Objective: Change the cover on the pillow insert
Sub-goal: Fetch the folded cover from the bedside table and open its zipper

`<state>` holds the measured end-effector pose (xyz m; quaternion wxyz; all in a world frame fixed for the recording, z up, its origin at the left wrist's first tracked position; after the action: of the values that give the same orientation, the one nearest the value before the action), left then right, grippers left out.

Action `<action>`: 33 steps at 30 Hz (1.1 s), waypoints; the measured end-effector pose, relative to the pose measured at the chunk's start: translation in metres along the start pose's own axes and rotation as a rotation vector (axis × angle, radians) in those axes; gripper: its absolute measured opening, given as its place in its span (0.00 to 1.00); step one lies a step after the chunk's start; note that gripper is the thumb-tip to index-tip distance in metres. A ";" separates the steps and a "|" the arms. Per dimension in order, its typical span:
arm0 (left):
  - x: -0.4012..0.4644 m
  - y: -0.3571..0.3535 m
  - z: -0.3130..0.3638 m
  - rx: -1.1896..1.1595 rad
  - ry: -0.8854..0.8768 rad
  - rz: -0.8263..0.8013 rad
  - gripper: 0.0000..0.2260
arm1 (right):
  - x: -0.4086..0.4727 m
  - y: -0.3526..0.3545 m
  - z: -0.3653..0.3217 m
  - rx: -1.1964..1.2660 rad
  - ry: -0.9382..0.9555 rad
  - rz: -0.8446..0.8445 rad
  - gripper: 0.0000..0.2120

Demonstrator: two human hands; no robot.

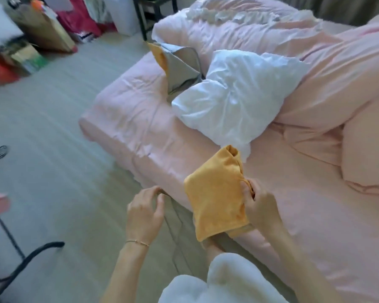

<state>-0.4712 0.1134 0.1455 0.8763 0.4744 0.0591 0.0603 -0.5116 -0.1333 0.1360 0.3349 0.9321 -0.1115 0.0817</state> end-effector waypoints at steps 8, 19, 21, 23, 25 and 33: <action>0.128 0.020 0.003 0.000 0.073 0.013 0.25 | 0.135 -0.074 -0.020 0.106 0.053 -0.103 0.11; 0.233 0.013 0.025 -0.069 -0.358 -0.094 0.26 | 0.275 -0.137 -0.064 0.344 -0.139 -0.071 0.17; 0.247 0.006 0.028 -0.116 -0.418 -0.061 0.25 | 0.294 -0.146 -0.068 0.403 -0.201 -0.028 0.18; 0.267 0.002 0.030 -0.175 -0.500 0.031 0.20 | 0.309 -0.154 -0.071 0.441 -0.270 0.001 0.18; 0.290 0.003 0.030 -0.223 -0.568 0.046 0.13 | 0.324 -0.161 -0.073 0.452 -0.322 0.014 0.19; 0.424 0.038 0.042 -0.572 0.181 -0.593 0.11 | 0.352 -0.164 -0.072 0.074 -0.346 -0.286 0.20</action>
<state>-0.0486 0.1681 0.1808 0.9434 0.1673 0.2505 -0.1389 -0.1353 -0.0175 0.1715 0.2845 0.9502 -0.0311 -0.1234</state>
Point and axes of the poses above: each hand's wrist, its own x-axis towards the middle knuckle, its own y-axis out of the back of the hand, z = x × y, the point moved 1 cm from there along x, towards the middle knuckle, and after that the axes turned 15 degrees about y, right-handed, at the moved point
